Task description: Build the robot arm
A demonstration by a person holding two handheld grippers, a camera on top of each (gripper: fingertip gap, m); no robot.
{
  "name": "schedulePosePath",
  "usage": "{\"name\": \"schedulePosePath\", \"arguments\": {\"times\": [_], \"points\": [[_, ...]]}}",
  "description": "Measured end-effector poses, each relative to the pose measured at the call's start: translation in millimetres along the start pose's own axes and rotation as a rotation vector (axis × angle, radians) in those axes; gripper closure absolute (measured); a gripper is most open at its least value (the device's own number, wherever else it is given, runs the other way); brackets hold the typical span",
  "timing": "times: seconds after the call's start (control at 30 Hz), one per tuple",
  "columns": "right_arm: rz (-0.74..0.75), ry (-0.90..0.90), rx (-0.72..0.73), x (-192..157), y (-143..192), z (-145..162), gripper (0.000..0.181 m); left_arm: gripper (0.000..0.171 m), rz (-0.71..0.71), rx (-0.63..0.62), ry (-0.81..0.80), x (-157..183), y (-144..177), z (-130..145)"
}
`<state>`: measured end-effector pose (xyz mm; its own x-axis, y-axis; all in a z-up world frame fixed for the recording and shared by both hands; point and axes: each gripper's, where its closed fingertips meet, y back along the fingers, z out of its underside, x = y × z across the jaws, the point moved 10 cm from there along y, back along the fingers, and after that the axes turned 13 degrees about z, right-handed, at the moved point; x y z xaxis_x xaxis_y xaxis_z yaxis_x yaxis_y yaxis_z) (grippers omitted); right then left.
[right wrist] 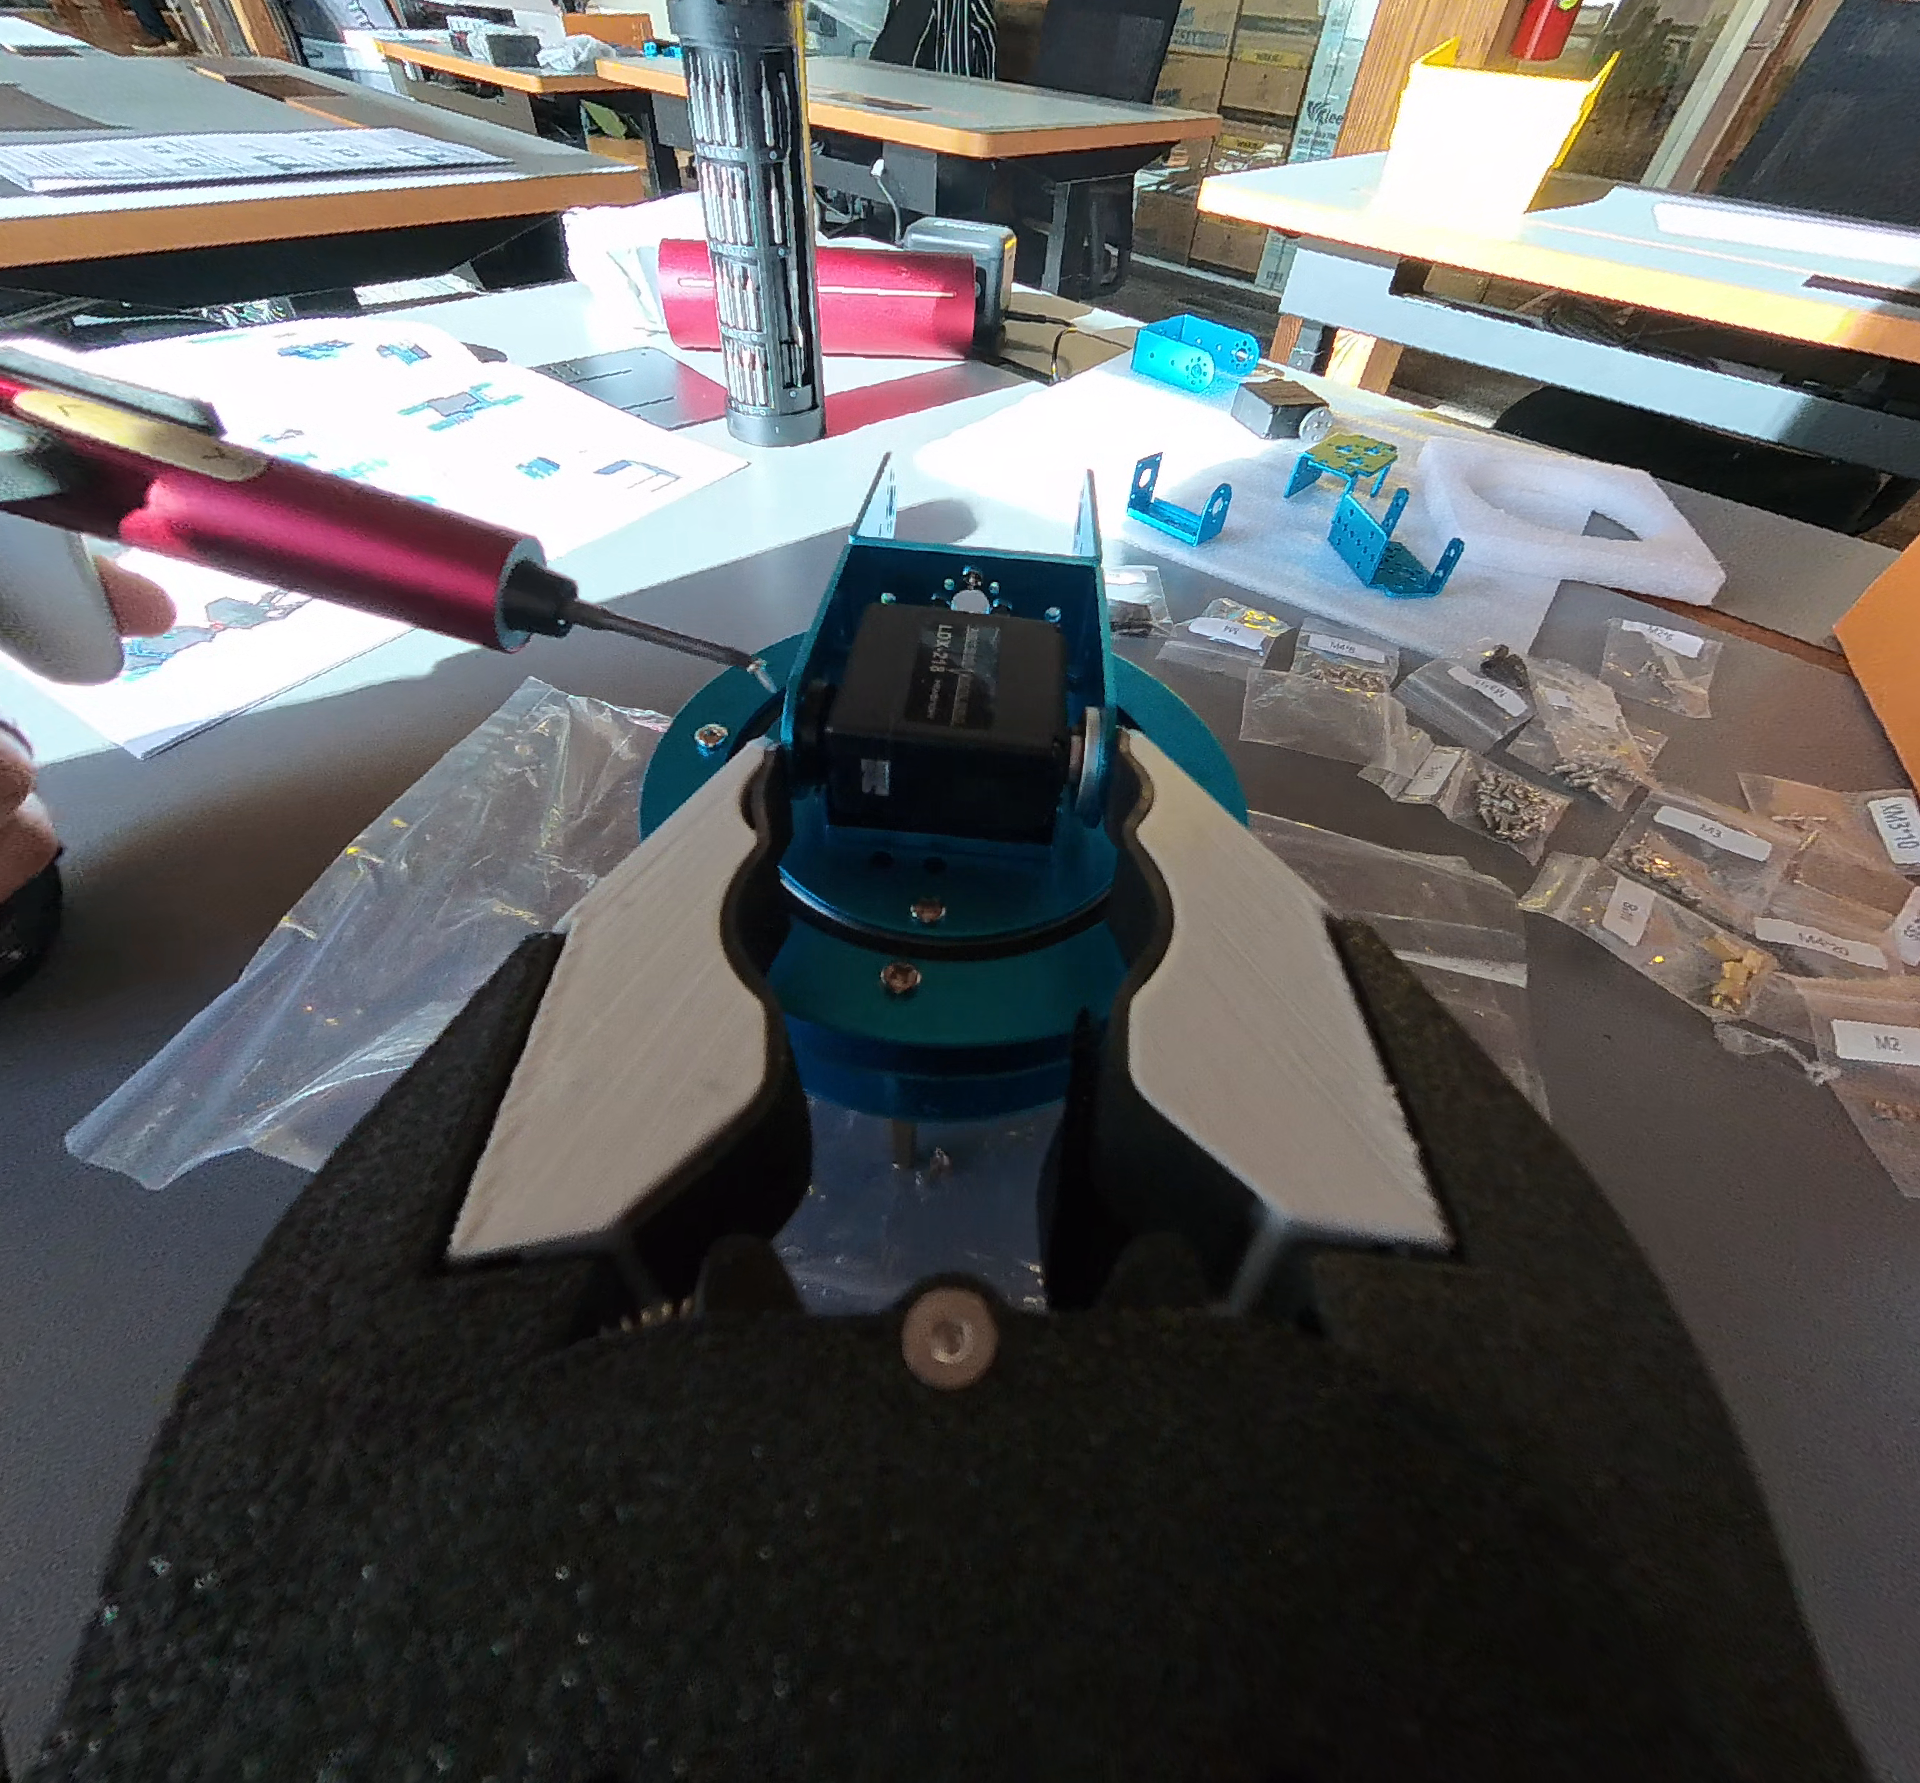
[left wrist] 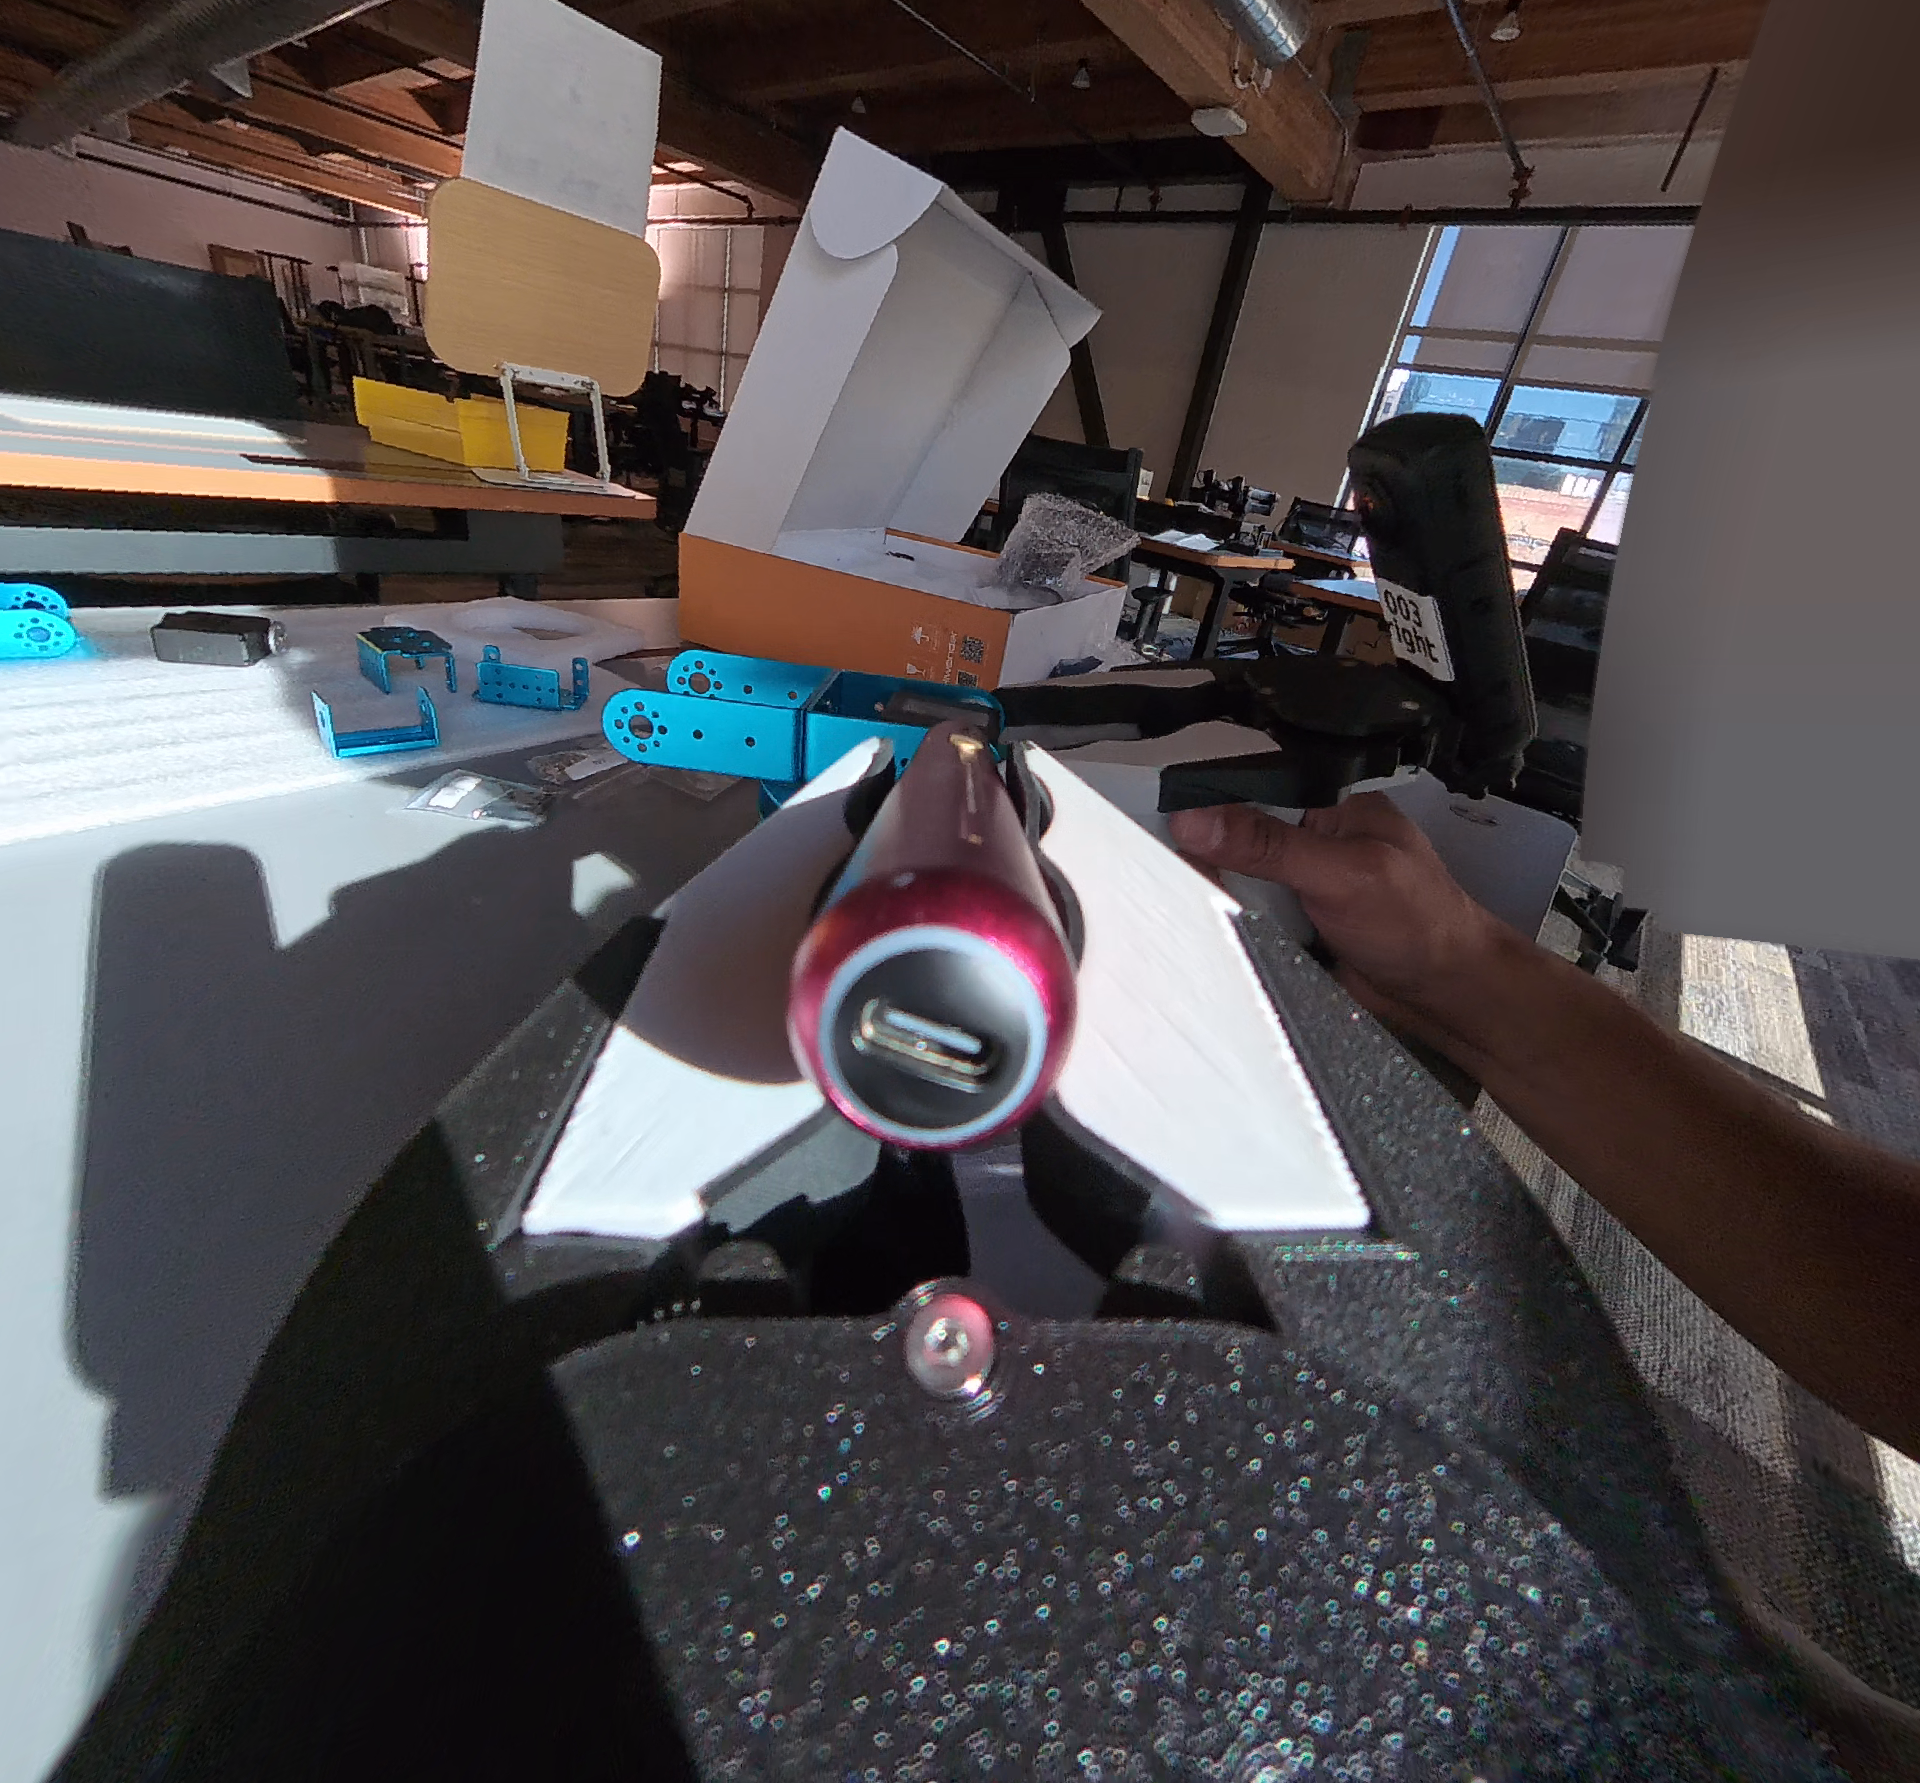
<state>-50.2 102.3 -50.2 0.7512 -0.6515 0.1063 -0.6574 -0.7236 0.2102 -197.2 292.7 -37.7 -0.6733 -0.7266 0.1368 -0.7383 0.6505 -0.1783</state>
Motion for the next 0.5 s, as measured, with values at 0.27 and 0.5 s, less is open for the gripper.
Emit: {"name": "schedulePosePath", "arguments": {"times": [0.27,0.5], "points": [[0.022,-0.004,0.001,-1.0,-0.2,0.1,0.122,0.152,-0.172,0.098,0.152,18.1,0.9,4.5],[0.037,-0.008,0.003,-1.9,0.1,0.4,0.121,0.151,-0.264,0.245,0.313,31.0,-2.2,16.3]]}}
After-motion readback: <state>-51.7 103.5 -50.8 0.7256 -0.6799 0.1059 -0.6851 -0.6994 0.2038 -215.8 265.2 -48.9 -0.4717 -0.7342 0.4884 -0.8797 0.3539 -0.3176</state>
